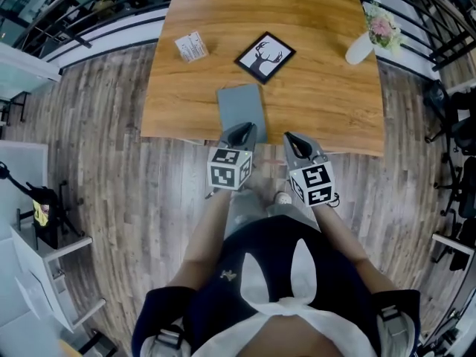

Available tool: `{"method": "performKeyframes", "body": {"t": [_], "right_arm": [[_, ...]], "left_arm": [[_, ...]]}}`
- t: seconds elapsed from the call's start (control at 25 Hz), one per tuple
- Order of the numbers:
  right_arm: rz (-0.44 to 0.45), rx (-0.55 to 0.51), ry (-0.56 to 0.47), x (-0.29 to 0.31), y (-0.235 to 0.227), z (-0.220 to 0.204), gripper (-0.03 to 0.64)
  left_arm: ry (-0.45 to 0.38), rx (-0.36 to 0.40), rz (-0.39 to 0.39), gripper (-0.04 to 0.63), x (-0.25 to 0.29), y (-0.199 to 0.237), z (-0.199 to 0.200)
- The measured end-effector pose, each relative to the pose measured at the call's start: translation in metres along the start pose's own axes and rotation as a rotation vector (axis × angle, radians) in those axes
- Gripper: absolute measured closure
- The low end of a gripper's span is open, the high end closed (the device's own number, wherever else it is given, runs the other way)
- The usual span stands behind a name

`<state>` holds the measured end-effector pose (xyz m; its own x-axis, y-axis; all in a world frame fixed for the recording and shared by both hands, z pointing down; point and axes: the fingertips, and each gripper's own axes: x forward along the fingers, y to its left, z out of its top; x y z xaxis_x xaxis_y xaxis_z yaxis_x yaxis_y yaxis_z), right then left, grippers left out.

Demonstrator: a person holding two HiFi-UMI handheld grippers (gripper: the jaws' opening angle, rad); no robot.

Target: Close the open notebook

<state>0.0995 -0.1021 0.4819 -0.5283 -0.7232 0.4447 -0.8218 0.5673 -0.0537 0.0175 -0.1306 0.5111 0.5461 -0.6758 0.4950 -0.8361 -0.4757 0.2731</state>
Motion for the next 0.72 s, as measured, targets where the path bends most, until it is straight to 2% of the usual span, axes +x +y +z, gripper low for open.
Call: {"method": "performKeyframes", "body": {"t": [0.28, 0.72], "right_arm": [[0.036, 0.008, -0.035, -0.010, 0.010, 0.005, 0.618], [0.049, 0.020, -0.043, -0.019, 0.018, 0.003, 0.620]], "left_arm": [[-0.064, 0.126, 0.047, 0.577, -0.023, -0.013, 0.009], [-0.089, 0.101, 0.038, 0.578, -0.037, -0.026, 0.006]]}}
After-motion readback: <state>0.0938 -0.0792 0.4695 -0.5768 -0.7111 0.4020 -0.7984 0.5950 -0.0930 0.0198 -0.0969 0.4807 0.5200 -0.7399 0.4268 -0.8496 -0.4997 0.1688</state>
